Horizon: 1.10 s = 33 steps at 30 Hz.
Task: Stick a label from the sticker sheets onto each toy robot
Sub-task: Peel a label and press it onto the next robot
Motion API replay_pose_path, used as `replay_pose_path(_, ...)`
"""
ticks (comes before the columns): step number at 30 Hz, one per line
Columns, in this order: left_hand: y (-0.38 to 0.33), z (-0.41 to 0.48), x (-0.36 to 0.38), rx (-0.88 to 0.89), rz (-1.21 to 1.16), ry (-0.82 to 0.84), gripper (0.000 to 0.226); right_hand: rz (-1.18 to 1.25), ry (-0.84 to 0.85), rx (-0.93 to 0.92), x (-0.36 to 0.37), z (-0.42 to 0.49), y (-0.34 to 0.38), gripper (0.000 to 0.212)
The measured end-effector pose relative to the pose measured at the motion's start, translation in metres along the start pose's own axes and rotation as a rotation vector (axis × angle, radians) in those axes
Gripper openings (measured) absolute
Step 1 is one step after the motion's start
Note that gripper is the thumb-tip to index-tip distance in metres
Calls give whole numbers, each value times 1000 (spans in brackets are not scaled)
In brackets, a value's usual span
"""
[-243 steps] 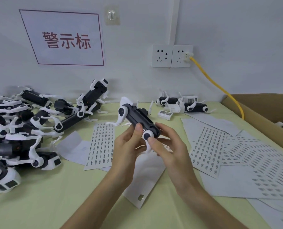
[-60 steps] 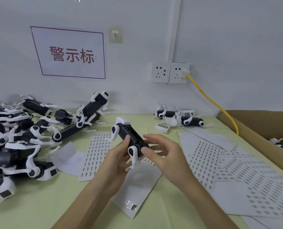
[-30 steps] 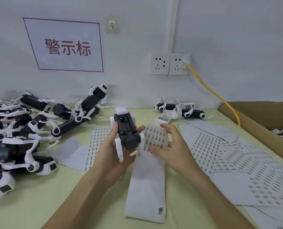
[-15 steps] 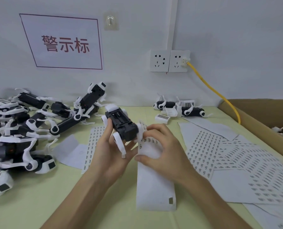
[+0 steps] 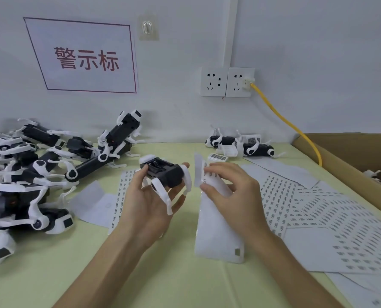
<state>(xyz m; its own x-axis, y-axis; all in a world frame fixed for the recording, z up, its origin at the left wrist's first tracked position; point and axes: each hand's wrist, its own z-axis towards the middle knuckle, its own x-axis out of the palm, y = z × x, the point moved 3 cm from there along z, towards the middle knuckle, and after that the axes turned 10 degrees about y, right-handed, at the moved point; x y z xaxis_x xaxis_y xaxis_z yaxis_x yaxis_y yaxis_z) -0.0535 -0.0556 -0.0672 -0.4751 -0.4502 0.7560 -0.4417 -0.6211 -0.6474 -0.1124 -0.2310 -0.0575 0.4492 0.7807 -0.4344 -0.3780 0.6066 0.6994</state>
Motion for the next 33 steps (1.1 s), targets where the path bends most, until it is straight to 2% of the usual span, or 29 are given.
replay_pose_path(2, 0, 0, -1, -24, 32, -3, 28, 51, -45, -12, -3, 0, 1, 31)
replay_pose_path(6, 4, -3, 2, -150, 135, -25, 42, 84, -40, -50, -3, 0, 4, 32)
replay_pose_path(9, 9, -6, 5, -187, 168, 35, 20, 92, -5, -48, -1, 0, 4, 32)
replay_pose_path(13, 9, -5, 10, -103, 291, 39, 16, 87, 15, -10, -1, 1, 2, 24)
replay_pose_path(18, 13, -4, 9, -84, 345, 24, 29, 131, 28, -48, 4, -2, 7, 20)
replay_pose_path(22, 14, -3, 14, -12, 435, 1, 16, 71, 40, -109, 4, -2, 11, 9)
replay_pose_path(33, 6, -11, 26, 260, 743, -62, 10, -42, 68, -301, -4, 1, 21, 12)
